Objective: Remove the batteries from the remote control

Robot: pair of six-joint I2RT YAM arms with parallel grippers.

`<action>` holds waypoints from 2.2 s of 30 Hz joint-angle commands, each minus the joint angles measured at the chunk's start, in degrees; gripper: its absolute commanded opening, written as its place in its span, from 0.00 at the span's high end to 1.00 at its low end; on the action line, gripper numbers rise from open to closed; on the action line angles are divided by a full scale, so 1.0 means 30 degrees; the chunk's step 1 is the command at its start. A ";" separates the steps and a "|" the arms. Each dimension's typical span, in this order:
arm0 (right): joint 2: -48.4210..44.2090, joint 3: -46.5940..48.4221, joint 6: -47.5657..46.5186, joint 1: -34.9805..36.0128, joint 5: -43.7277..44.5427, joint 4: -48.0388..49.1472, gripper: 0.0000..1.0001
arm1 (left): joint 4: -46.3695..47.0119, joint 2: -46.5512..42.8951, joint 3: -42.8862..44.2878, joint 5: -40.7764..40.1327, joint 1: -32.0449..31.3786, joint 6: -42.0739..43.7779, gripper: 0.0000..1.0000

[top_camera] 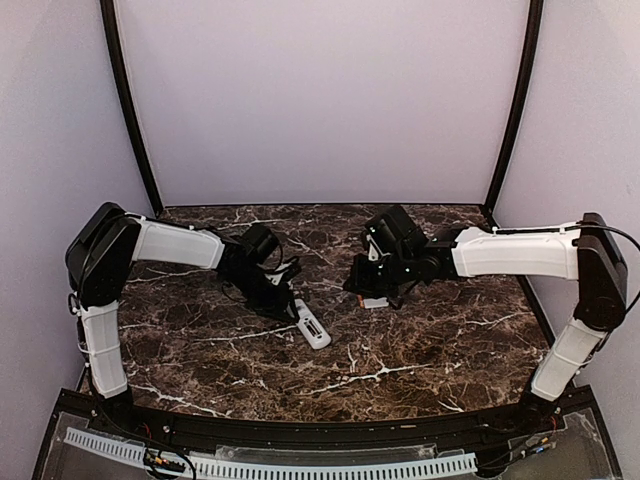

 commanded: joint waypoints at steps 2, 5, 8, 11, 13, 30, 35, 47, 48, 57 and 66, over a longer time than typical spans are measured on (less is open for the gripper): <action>0.0266 0.0254 -0.0059 -0.0100 -0.1391 0.0595 1.00 | -0.1004 0.0919 -0.0610 -0.0687 -0.0135 0.0202 0.67; 0.0573 0.0279 0.0259 -0.0100 -0.1728 0.0721 1.00 | -0.1037 0.0926 -0.0559 -0.0633 -0.0133 0.0166 0.67; 0.1045 0.0255 0.0581 -0.0076 -0.2038 0.0925 1.00 | -0.1047 0.0932 -0.0566 -0.0616 -0.0131 0.0152 0.65; 0.1387 0.0264 0.0736 -0.0069 -0.2383 0.1260 1.00 | -0.1006 0.0915 -0.0579 -0.0591 -0.0135 0.0144 0.65; 0.1585 0.0333 0.0800 -0.0043 -0.2611 0.1428 1.00 | -0.1018 0.0914 -0.0602 -0.0598 -0.0113 0.0139 0.65; 0.2955 0.0029 0.2336 0.0050 -0.3837 0.1869 1.00 | -0.0902 0.0995 -0.0682 -0.0380 -0.0161 0.0038 0.65; 0.3219 -0.0309 0.3203 0.0047 -0.4244 0.2592 1.00 | -0.0842 0.1000 -0.0697 -0.0262 -0.0318 0.0011 0.66; 0.4193 -0.0595 0.4208 -0.0041 -0.5699 0.4163 1.00 | -0.0825 0.1086 -0.0726 -0.0175 -0.0529 0.0005 0.67; 0.4207 -0.0621 0.4275 -0.0041 -0.5755 0.4202 1.00 | -0.0817 0.1089 -0.0726 -0.0177 -0.0527 0.0005 0.67; 0.4280 -0.1050 0.5040 -0.0275 -0.6881 0.5494 1.00 | -0.0862 0.1170 -0.0698 -0.0183 -0.0602 0.0005 0.67; 0.4239 -0.1528 0.5724 -0.0451 -0.7933 0.6709 1.00 | -0.0911 0.1207 -0.0668 -0.0211 -0.0616 0.0004 0.69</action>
